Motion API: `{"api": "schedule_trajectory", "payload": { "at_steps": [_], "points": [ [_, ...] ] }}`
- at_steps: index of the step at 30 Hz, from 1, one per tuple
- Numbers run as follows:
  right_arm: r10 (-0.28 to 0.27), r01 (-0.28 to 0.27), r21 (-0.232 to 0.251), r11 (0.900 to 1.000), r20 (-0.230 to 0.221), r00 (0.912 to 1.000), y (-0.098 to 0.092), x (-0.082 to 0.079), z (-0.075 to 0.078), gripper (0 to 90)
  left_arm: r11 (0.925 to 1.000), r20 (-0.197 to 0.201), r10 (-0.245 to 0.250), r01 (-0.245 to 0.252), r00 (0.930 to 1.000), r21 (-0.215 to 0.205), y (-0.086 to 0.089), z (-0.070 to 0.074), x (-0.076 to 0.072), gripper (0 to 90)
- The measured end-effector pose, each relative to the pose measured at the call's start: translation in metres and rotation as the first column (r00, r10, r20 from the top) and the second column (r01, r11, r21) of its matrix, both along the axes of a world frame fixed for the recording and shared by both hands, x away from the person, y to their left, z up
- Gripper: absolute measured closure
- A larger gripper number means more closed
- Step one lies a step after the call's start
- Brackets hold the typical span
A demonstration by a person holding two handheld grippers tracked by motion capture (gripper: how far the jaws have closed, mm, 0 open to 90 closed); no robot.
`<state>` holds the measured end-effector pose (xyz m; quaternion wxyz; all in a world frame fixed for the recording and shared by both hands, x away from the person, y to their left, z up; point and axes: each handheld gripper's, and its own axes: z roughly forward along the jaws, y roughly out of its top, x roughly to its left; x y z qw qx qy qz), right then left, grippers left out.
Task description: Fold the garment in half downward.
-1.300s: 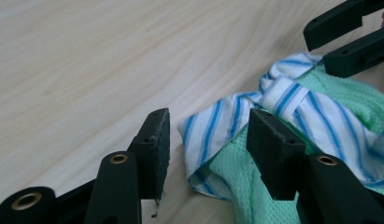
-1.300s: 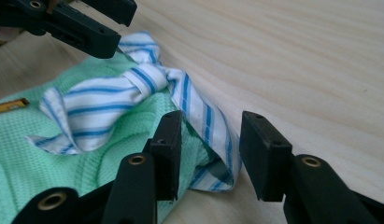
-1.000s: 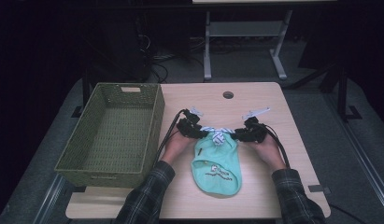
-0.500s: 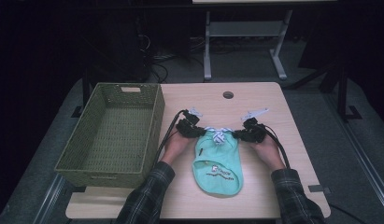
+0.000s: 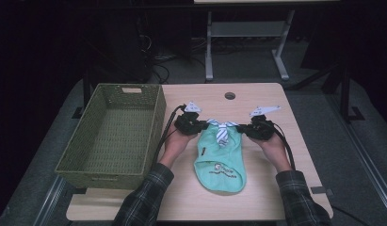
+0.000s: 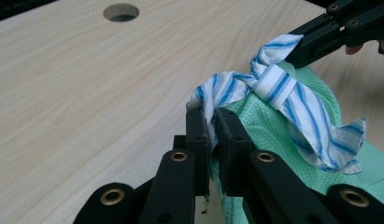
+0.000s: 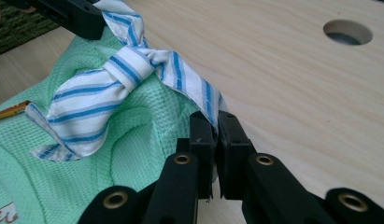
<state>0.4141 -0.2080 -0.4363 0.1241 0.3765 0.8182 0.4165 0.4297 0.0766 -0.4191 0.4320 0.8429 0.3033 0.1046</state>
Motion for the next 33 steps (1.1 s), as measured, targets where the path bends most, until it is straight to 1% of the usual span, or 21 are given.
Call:
{"api": "schedule_trajectory", "payload": {
  "at_steps": [2,3,4,5,6,8,9,11,12,13,14,15,18,21,23,24,27,28,30,31,33],
  "points": [
    [-0.001,0.001,-0.001,1.000,0.017,0.9999,0.000,-0.002,0.004,85.5,1.0000,0.018,0.000,0.000,0.9998,-0.005,0.001,0.004,-0.002,83.8],
    [-0.001,0.001,0.000,1.000,0.025,0.9997,0.000,-0.003,0.006,85.5,0.9998,0.025,0.006,-0.005,0.9997,-0.020,0.000,0.006,-0.004,83.8],
    [0.002,-0.001,-0.009,1.000,0.045,0.9990,-0.001,-0.004,0.008,85.5,0.9998,0.035,0.005,-0.004,0.9994,-0.020,0.000,0.007,-0.005,83.8],
    [-0.004,0.004,-0.004,1.000,0.049,0.9988,-0.001,-0.005,0.009,85.5,0.9999,0.047,0.004,-0.003,0.9989,-0.016,0.000,0.010,-0.006,83.8],
    [-0.006,0.006,0.000,1.000,0.060,0.9982,-0.001,-0.006,0.011,85.5,0.9996,0.063,0.012,-0.011,0.9979,-0.024,0.000,0.013,-0.008,83.8],
    [-0.007,0.007,-0.002,1.000,0.066,0.9978,-0.001,-0.005,0.018,85.5,0.9995,0.091,0.019,-0.016,0.9957,-0.028,0.000,0.018,-0.011,83.8],
    [-0.008,0.009,-0.001,1.000,0.077,0.9970,-0.001,-0.004,0.021,85.5,0.9997,0.114,0.013,-0.011,0.9934,-0.021,0.001,0.021,-0.012,83.8],
    [-0.011,0.011,0.002,1.000,0.101,0.9949,0.000,-0.004,0.028,85.5,0.9987,0.131,0.026,-0.020,0.9910,-0.046,0.002,0.026,-0.014,83.8],
    [-0.014,0.013,0.006,1.000,0.115,0.9933,0.000,-0.005,0.031,85.5,0.9986,0.136,0.026,-0.019,0.9903,-0.049,0.003,0.028,-0.016,83.8],
    [-0.005,0.005,0.008,1.000,0.105,0.9945,0.000,-0.005,0.033,85.5,0.9989,0.141,0.022,-0.016,0.9898,-0.044,0.004,0.029,-0.017,83.8],
    [-0.002,0.001,0.011,1.000,0.111,0.9938,0.000,-0.007,0.034,85.4,0.9988,0.138,0.022,-0.015,0.9901,-0.047,0.004,0.029,-0.019,83.8],
    [0.000,-0.001,0.012,1.000,0.111,0.9938,0.001,-0.008,0.034,85.4,0.9991,0.140,0.014,-0.009,0.9901,-0.041,0.005,0.030,-0.020,83.8],
    [0.011,-0.013,0.011,1.000,0.114,0.9934,0.002,-0.014,0.033,85.4,0.9981,0.143,0.015,-0.007,0.9895,-0.062,0.008,0.029,-0.027,83.6],
    [0.028,-0.029,0.007,1.000,0.119,0.9925,0.004,-0.021,0.035,85.0,0.9988,0.154,0.003,0.005,0.9881,-0.049,0.010,0.029,-0.033,83.4],
    [0.031,-0.032,0.005,0.999,0.137,0.9901,0.005,-0.027,0.037,84.7,0.9990,0.161,-0.007,0.014,0.9870,-0.043,0.012,0.031,-0.038,83.2],
    [0.037,-0.039,0.006,0.999,0.141,0.9893,0.005,-0.029,0.036,84.4,0.9987,0.162,-0.012,0.020,0.9867,-0.047,0.013,0.032,-0.040,83.1],
    [0.047,-0.050,0.020,0.999,0.136,0.9896,0.004,-0.036,0.035,84.3,0.9983,0.170,-0.020,0.029,0.9853,-0.050,0.014,0.035,-0.047,83.1],
    [0.049,-0.053,0.027,0.998,0.134,0.9898,0.004,-0.038,0.036,84.4,0.9980,0.176,-0.019,0.029,0.9843,-0.057,0.014,0.035,-0.050,83.1],
    [0.052,-0.058,0.031,0.998,0.156,0.9863,0.004,-0.046,0.039,84.4,0.9970,0.194,-0.027,0.040,0.9807,-0.065,0.015,0.034,-0.057,83.1],
    [0.054,-0.059,0.026,0.998,0.174,0.9833,0.004,-0.051,0.039,84.4,0.9975,0.199,-0.035,0.047,0.9793,-0.054,0.016,0.033,-0.061,82.9],
    [0.069,-0.073,0.015,0.997,0.171,0.9828,0.004,-0.058,0.038,84.4,0.9973,0.209,-0.047,0.057,0.9767,-0.045,0.018,0.032,-0.069,82.9]
  ]
}}
